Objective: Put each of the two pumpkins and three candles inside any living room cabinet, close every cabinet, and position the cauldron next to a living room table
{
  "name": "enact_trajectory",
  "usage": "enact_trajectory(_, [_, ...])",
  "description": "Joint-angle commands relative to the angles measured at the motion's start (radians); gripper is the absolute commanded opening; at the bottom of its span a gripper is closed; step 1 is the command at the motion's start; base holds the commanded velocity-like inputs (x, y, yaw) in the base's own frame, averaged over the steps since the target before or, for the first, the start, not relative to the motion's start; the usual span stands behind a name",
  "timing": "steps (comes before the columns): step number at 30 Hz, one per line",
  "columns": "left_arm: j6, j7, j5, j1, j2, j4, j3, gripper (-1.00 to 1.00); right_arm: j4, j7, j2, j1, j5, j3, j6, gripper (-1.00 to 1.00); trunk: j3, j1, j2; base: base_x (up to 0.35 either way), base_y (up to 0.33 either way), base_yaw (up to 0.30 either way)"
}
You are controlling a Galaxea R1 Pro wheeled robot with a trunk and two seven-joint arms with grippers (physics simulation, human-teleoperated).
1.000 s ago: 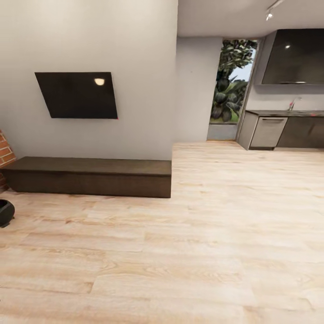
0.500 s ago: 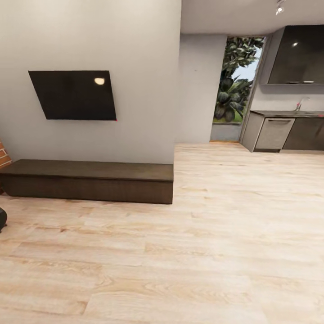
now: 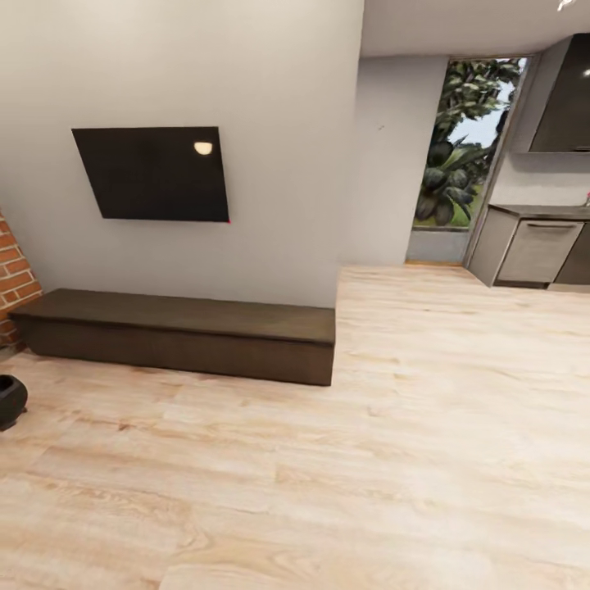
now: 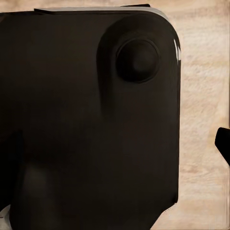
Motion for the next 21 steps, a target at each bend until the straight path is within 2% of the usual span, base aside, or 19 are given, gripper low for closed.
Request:
enact_trajectory(1, [-0.002, 0.000, 0.001, 0.001, 0.000, -0.001, -0.001, 1.00, 0.001, -0.001, 0.000, 0.000, -0.008, 0.001, -0.004, 1.00, -0.001, 0.001, 0.000, 0.334, 0.000, 0.245])
enact_trajectory(6, [-0.002, 0.000, 0.002, 0.001, 0.000, -0.001, 0.000, 1.00, 0.001, 0.000, -0.001, 0.000, -0.008, 0.001, -0.003, 1.00, -0.001, 0.001, 0.000, 0.334, 0.000, 0.085])
enact_trajectory(21, [-0.002, 0.000, 0.002, 0.001, 0.000, -0.001, 0.000, 1.00, 0.001, 0.000, 0.000, 0.000, -0.008, 0.001, -0.003, 1.00, -0.001, 0.001, 0.000, 0.334, 0.000, 0.003])
